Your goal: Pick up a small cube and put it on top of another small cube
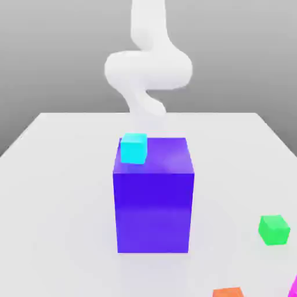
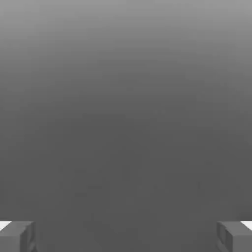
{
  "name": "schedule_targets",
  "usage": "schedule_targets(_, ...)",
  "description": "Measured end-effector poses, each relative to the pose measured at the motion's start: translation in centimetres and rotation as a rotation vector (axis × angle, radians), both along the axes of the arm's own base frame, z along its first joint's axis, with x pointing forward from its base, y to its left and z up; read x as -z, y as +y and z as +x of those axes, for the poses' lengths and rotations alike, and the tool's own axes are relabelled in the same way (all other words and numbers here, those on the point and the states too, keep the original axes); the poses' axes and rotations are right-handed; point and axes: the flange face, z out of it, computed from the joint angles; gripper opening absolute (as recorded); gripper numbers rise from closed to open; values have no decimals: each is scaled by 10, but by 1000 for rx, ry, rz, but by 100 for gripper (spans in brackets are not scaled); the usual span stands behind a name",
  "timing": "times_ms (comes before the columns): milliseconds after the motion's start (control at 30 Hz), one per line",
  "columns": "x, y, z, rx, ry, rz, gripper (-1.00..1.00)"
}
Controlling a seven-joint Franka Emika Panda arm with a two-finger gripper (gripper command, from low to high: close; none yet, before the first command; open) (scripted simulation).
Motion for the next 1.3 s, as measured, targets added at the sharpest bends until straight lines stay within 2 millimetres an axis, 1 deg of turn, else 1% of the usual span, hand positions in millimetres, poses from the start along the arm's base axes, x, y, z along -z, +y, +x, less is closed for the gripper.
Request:
schedule_targets(133, 43, 29, 49, -93, 92, -39, 0)
schedule_targets(267, 91, 61, 88, -185, 178, -77, 0)
schedule_targets(400, 145, 96, 121, -280, 263, -117, 0)
schedule_targets(533, 205, 134, 144, -377, 347, -157, 0)
schedule_targets(667, 269, 180, 154, -489, 429, -201, 0)
schedule_targets(800, 338, 212, 160, -578, 511, -241, 0)
schedule_targets(900, 391, 237, 156, -650, 572, -271, 0)
schedule_targets(1033, 463, 269, 141, -750, 653, -313, 0)
schedule_targets(1100, 498, 279, 135, -784, 680, -327, 0)
schedule_targets(1200, 547, 282, 133, -793, 688, -331, 0)
schedule_targets(1233, 556, 282, 132, -794, 688, -332, -100)
schedule_targets(1300, 556, 282, 132, -794, 689, -332, -100)
